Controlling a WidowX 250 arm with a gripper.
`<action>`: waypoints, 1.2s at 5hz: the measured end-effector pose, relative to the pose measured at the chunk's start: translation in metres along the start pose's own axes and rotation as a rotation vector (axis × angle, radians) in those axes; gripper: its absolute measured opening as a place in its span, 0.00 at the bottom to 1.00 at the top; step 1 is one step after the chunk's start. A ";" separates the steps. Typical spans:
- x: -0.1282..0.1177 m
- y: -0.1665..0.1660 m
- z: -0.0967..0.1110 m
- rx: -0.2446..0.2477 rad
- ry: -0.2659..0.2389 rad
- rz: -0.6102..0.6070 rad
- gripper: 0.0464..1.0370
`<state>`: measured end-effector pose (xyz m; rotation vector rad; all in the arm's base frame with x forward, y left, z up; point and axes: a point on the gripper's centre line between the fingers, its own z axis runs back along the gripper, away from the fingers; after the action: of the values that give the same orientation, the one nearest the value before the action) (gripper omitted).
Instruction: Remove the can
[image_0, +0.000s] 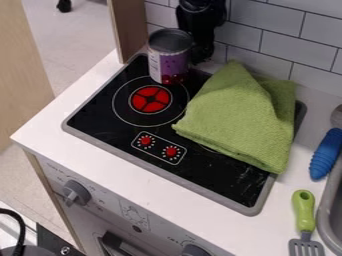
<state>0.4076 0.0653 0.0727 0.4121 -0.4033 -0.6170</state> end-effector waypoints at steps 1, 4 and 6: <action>-0.012 0.010 -0.005 0.048 0.114 0.144 0.96; -0.042 0.012 -0.005 0.116 0.288 0.415 0.96; -0.061 0.001 -0.003 0.106 0.388 0.586 0.96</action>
<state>0.3645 0.1051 0.0565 0.4761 -0.1682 0.0593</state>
